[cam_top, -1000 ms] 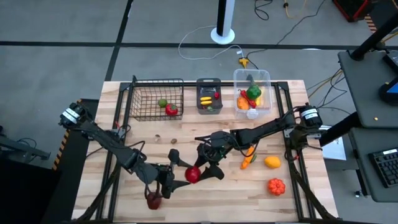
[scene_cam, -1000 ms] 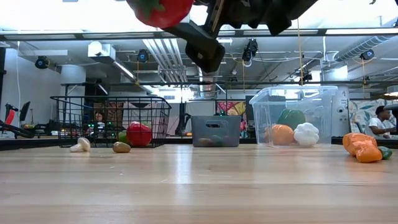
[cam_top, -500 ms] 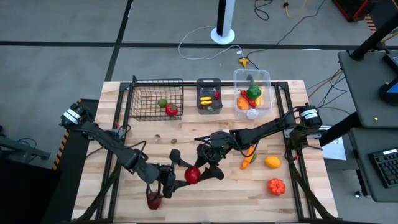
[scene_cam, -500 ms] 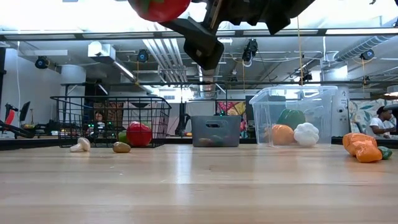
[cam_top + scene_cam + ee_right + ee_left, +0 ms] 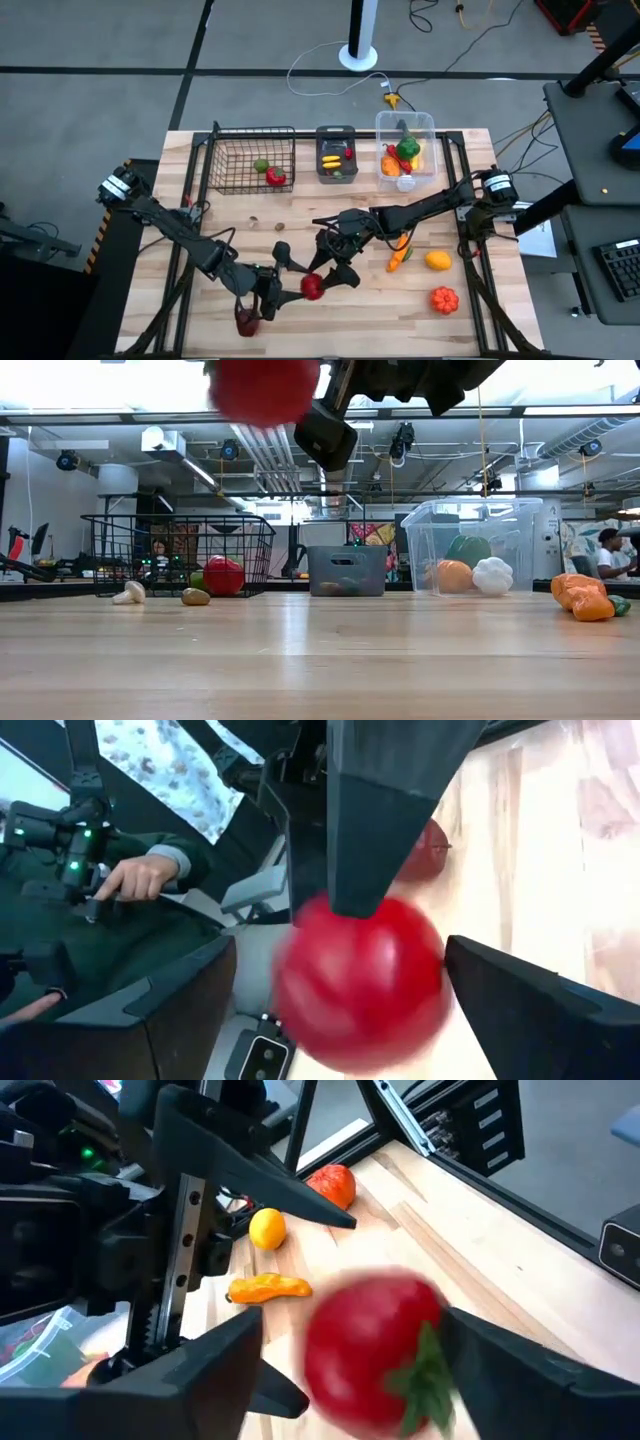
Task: Sort produce into baskets
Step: Put the tomato into the black basket
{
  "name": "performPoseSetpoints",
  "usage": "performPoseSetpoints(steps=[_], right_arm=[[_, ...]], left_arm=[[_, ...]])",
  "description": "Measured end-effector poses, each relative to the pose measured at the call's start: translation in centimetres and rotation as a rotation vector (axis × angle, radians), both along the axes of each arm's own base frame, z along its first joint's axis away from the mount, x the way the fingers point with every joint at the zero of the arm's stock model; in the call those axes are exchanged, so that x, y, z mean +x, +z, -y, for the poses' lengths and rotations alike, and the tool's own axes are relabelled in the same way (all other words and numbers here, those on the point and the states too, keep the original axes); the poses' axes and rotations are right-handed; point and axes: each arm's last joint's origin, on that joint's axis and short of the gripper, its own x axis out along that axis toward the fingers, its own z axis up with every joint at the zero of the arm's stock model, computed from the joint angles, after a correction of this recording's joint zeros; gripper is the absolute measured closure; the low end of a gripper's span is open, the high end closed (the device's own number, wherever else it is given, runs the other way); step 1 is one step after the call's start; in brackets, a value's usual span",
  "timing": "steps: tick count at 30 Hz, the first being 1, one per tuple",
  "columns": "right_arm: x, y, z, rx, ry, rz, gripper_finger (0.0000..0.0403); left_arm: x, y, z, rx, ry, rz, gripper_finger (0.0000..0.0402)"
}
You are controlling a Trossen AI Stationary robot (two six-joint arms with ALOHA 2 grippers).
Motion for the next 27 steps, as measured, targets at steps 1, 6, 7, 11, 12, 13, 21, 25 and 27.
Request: performPoseSetpoints(steps=[1,6,7,11,12,13,21,25,27], right_arm=[[0.0,0.0,0.0,0.0,0.0,0.0,0.0053],[-0.1,-0.4,0.1,-0.018,-0.028,-0.044,0.0062],[-0.2,-0.6,0.1,-0.03,-0.045,-0.066,0.0065],[-0.7,-1.7,-0.3,-0.127,-0.03,-0.125,0.0072],[-0.9,-1.9,-0.7,-0.164,-0.032,-0.131,0.0074],[-1.0,-2.1,-1.0,-0.195,-0.034,-0.142,0.0076],[-5.4,1.1,-3.9,-0.53,-0.067,-0.364,0.0078],[-7.1,1.8,-6.5,-0.602,-0.075,-0.411,0.0078],[-7.7,2.4,-7.2,-0.666,-0.108,-0.4,0.0078]], left_arm=[[0.0,0.0,0.0,0.0,0.0,0.0,0.0135],[-0.1,-0.3,-0.1,-0.012,0.016,-0.026,0.0231],[-0.1,-0.3,-0.1,-0.017,0.02,-0.031,0.0253],[-0.3,-0.7,-0.3,-0.059,0.049,-0.077,0.0325],[-0.3,-0.7,-0.3,-0.072,0.058,-0.084,0.0339],[-0.4,-0.7,-0.3,-0.088,0.068,-0.091,0.035],[-0.5,-0.8,-0.5,-0.14,0.102,-0.109,0.0373],[-0.5,-0.7,-0.7,-0.149,0.175,-0.082,0.0371],[-0.4,-0.6,-0.8,-0.162,0.194,-0.061,0.0361]])
